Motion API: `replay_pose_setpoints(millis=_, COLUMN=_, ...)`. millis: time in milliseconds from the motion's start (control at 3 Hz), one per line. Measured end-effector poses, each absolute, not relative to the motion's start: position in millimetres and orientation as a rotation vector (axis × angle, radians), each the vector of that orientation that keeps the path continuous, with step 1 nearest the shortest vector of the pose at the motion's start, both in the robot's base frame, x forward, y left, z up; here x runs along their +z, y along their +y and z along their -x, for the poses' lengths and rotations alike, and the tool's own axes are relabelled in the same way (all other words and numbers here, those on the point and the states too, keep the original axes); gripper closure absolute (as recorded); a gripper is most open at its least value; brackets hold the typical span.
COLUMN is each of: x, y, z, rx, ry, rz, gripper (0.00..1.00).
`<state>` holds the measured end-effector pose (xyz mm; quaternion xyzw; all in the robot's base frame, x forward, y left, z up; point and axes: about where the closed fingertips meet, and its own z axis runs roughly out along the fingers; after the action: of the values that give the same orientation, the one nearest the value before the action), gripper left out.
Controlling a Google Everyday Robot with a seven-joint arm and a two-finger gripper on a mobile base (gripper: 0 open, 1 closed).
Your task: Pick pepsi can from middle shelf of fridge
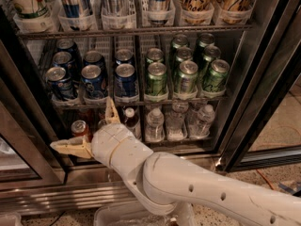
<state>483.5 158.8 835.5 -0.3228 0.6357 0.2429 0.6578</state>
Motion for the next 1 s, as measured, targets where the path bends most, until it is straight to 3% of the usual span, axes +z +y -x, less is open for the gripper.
replay_pose_setpoints(millis=1000, x=834, y=187, z=-506, rx=0.572, ry=1.405, rz=0.638, gripper=0.00)
